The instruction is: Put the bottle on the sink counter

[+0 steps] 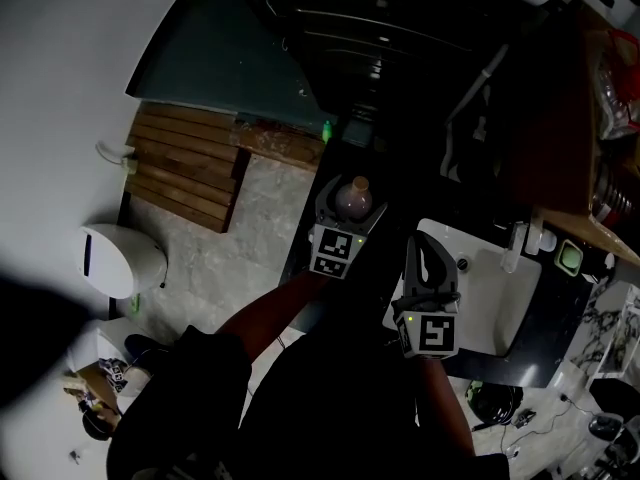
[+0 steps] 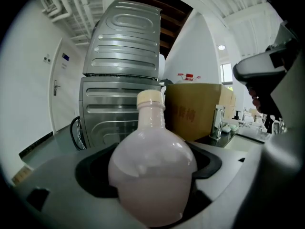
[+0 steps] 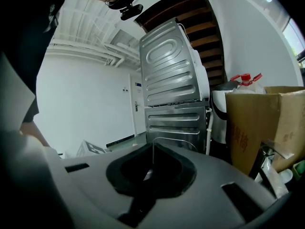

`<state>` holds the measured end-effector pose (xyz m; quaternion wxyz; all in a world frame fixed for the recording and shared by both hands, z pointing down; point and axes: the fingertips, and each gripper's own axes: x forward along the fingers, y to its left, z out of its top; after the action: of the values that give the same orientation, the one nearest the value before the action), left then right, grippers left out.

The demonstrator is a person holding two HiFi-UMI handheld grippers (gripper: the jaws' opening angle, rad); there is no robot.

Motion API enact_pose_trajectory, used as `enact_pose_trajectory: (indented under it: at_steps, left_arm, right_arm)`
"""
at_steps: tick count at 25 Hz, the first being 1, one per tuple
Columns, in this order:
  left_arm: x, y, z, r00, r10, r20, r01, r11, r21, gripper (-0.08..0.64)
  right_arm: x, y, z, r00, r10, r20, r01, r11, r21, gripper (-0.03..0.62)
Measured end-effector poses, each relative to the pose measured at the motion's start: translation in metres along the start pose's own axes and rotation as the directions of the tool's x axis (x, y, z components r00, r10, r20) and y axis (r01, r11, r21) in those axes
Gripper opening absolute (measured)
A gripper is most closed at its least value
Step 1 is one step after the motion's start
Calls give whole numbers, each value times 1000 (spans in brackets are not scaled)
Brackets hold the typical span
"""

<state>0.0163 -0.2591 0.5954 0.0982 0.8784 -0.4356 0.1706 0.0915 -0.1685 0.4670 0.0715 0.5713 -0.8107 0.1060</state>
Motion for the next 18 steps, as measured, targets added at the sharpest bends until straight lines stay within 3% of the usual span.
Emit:
enact_pose_trajectory:
  at_steps: [3,6,18]
  left_arm:
    - [15,1,-13,998,17,-55,-14,998,55,400]
    - [25,2,-21,996,15,-83,-10,998,59,400]
    - [46,-1,-59,978,11,-210,-26,997,-67,400]
  right_arm:
    - [4,-6,-4,1000,-4,-10,4,1000,6,40]
    - [7,-10,-11,1000,-5,-24,5,1000,0,40]
    - [9,-13,-26,999,35,-41,-32,997,67,40]
